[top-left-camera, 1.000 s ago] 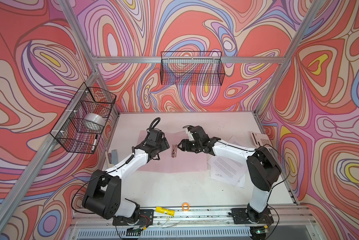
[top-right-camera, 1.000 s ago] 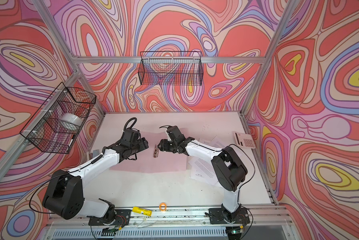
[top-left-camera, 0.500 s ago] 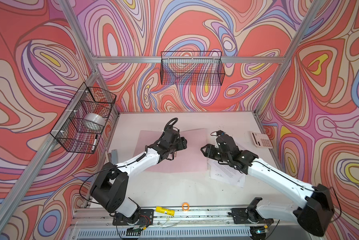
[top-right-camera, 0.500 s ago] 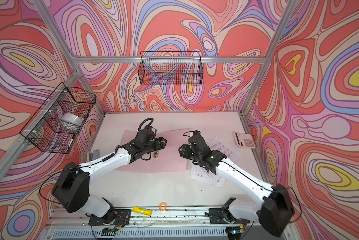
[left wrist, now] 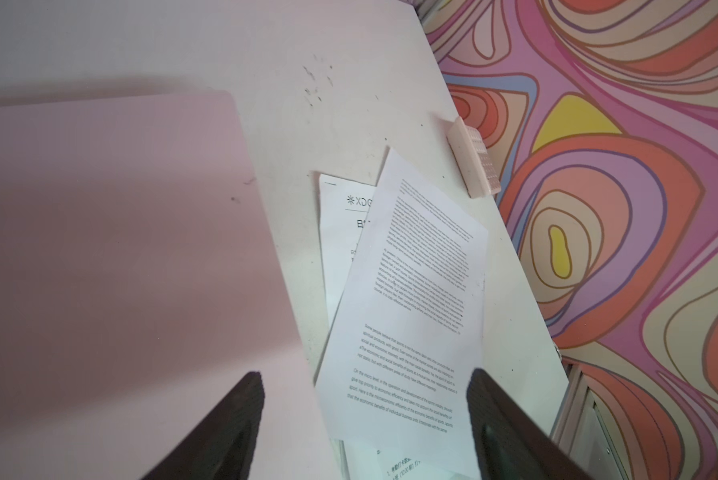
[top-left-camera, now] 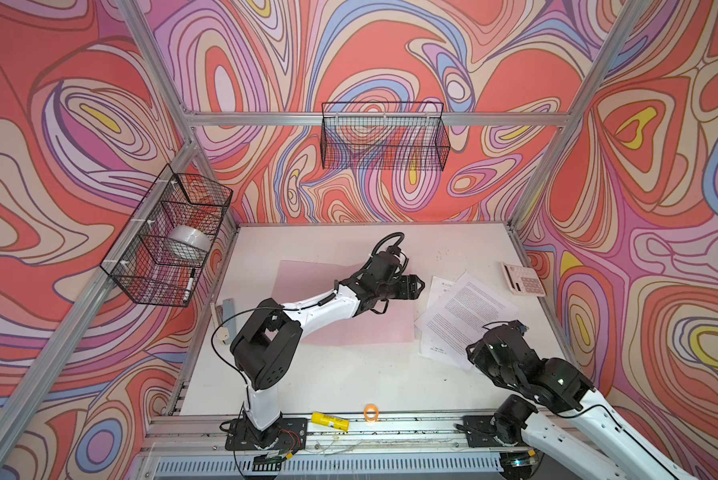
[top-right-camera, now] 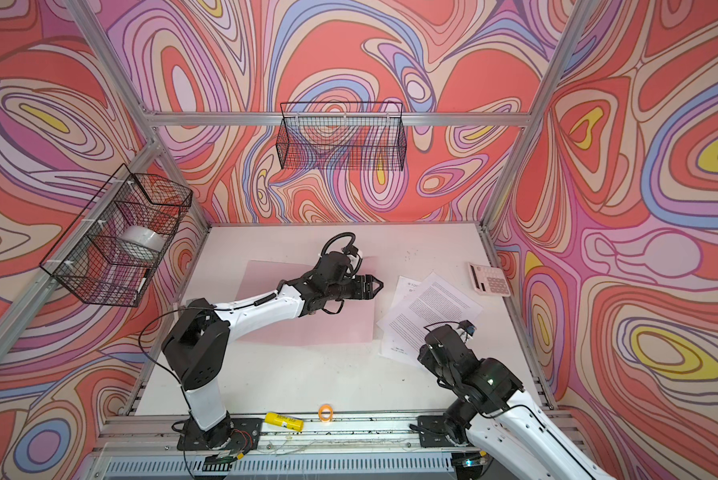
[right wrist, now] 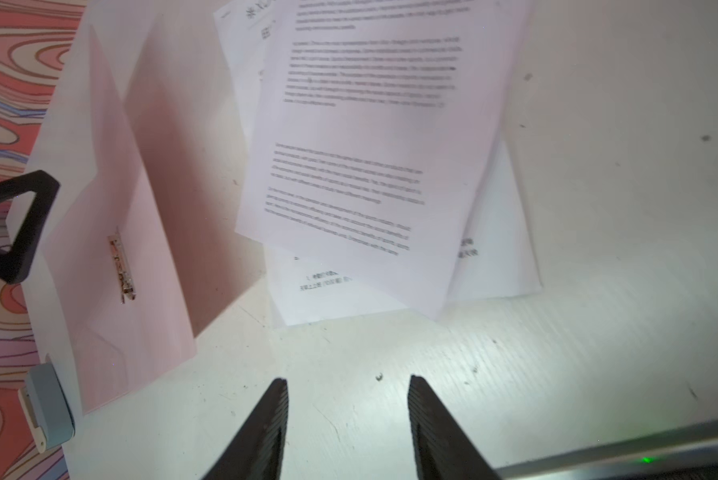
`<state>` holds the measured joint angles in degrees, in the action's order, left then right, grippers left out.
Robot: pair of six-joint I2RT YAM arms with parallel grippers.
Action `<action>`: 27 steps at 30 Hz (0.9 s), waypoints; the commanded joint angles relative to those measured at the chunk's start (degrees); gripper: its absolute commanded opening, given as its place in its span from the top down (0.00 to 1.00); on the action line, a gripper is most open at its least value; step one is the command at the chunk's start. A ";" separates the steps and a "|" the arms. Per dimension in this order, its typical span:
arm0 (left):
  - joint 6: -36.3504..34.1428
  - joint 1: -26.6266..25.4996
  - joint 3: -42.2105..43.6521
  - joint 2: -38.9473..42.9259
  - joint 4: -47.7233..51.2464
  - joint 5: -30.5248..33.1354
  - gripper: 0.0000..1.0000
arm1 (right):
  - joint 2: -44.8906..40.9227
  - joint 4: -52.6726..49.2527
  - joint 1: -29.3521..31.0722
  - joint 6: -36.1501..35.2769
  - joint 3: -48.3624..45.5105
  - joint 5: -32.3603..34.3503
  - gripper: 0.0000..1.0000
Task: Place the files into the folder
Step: 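Move the right gripper to the printed papers and lower onto their edge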
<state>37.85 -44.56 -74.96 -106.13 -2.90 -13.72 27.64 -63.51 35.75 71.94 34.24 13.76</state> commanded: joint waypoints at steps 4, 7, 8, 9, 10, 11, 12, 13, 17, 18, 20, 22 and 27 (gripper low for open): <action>-0.54 -0.51 -1.50 -3.29 -2.68 -3.62 0.24 | -7.85 -7.94 -0.15 9.21 -4.00 3.75 0.57; -1.32 -0.53 -1.59 -3.65 -2.35 -3.88 0.24 | -1.63 -5.92 -0.10 8.45 -3.82 3.41 0.57; -1.52 -0.53 -1.52 -3.68 -2.32 -3.84 0.24 | 0.40 -4.19 -0.15 7.71 -4.12 3.14 0.57; -1.78 -0.53 -1.42 -3.74 -2.48 -3.91 0.24 | 1.82 -2.31 -0.15 7.24 -4.62 2.57 0.57; -1.93 -0.53 -1.42 -3.82 -2.44 -4.08 0.24 | 3.21 -0.14 -0.15 7.01 -5.19 2.01 0.57; -2.17 -0.53 -1.44 -3.91 -2.31 -4.17 0.24 | 4.28 1.62 -0.15 6.78 -5.55 1.73 0.57; -2.25 -0.53 -1.30 -3.92 -2.32 -4.21 0.24 | 5.33 3.40 -0.15 6.72 -6.17 1.35 0.58; -2.34 -0.53 -1.09 -3.91 -2.38 -4.25 0.24 | 6.37 4.95 -0.22 6.72 -6.71 1.19 0.57; -2.66 -0.49 -0.43 -4.38 -3.07 -4.56 0.24 | 8.70 9.10 -1.64 5.79 -8.04 1.09 0.58; -2.68 -0.53 -0.54 -4.59 -2.99 -4.70 0.24 | 8.91 9.91 -2.90 5.27 -8.47 0.33 0.58; -2.60 -0.53 -0.64 -5.01 -3.08 -4.90 0.24 | 9.22 12.83 -6.48 3.07 -9.87 -2.20 0.58; -2.68 -0.53 -0.69 -5.38 -3.36 -5.00 0.24 | 10.55 15.77 -11.54 -0.15 -11.04 -5.94 0.58; -2.80 -0.44 -0.89 -6.11 -3.39 -5.34 0.24 | 13.68 19.17 -20.04 -6.21 -11.14 -11.44 0.58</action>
<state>35.97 -45.06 -75.22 -111.44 -5.15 -18.22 40.69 -48.10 18.20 70.48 23.33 6.61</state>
